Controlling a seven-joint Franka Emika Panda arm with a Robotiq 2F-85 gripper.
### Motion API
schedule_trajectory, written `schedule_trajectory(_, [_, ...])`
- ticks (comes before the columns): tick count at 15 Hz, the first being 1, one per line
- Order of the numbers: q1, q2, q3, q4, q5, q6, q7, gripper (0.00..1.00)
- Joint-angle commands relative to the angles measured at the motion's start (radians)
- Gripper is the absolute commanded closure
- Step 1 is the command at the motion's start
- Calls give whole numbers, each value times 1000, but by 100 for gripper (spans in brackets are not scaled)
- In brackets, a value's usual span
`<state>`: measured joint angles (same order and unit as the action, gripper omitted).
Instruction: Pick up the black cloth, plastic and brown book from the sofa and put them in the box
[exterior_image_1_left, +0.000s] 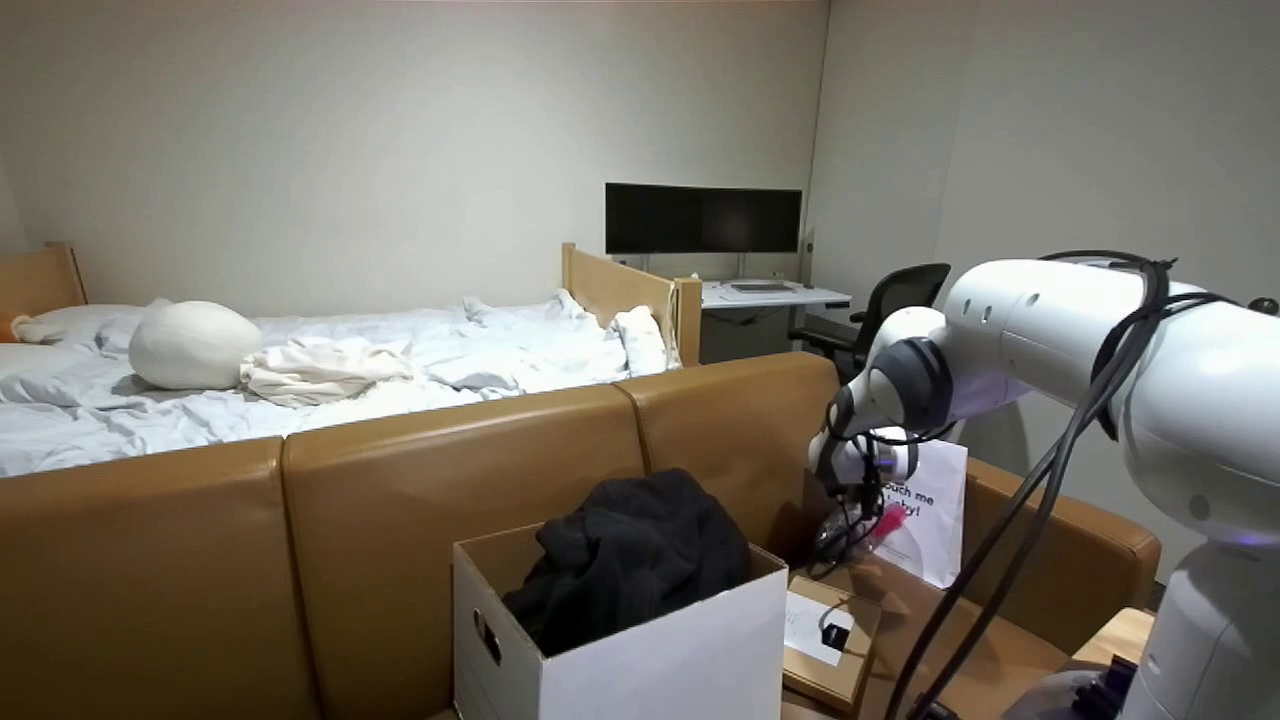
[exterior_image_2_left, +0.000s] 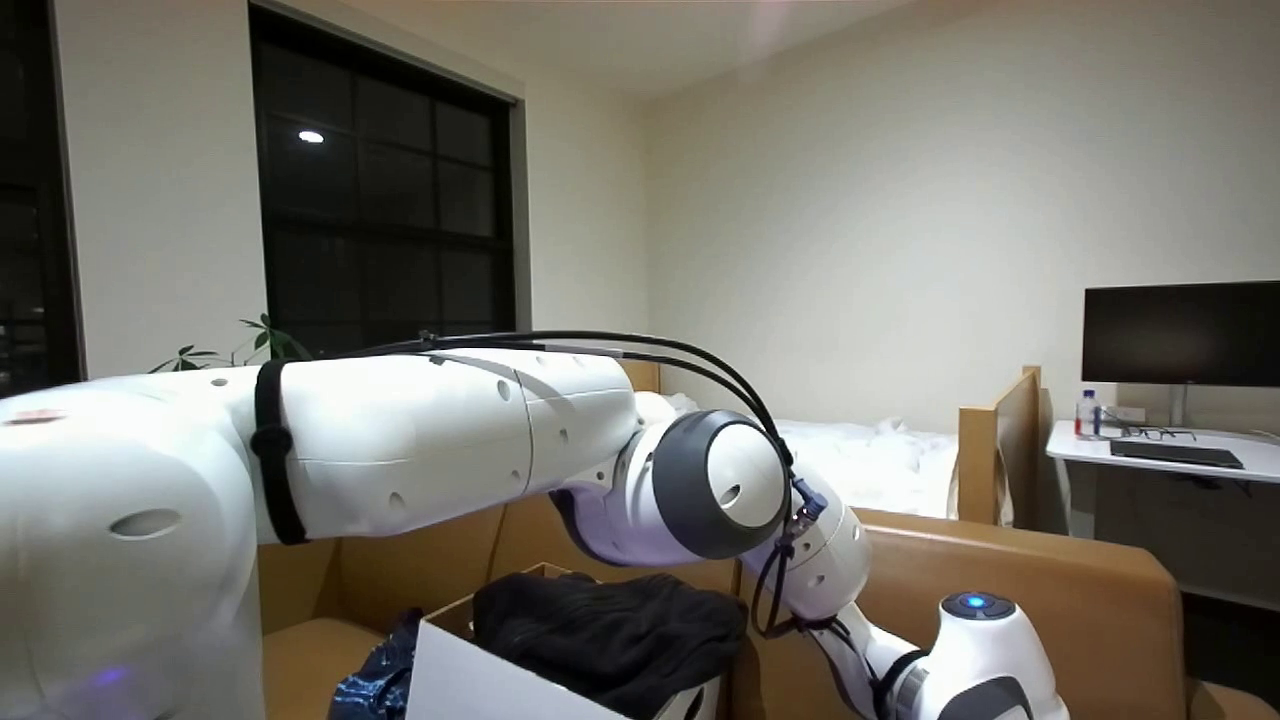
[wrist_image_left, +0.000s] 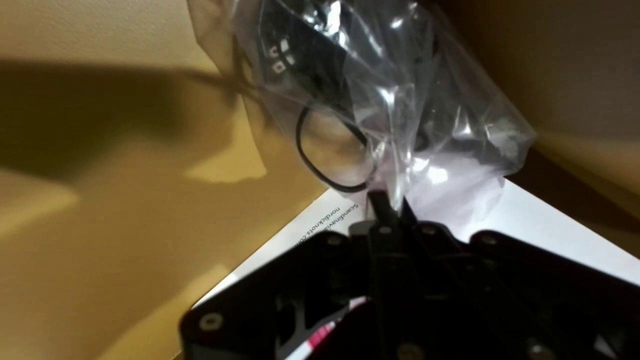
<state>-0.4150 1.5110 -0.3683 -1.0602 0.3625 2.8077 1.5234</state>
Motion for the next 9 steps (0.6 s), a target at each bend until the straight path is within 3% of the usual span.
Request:
schedule_trajectory(1, [18, -21, -25, -13, -35, -103, -2, 100])
schedule_trajectory(3, [32, -166, 19, -204, -56, -120, -144, 100])
schedule_trajectory(9, [147, -350, -54, -443, -101, -133, -274, 100])
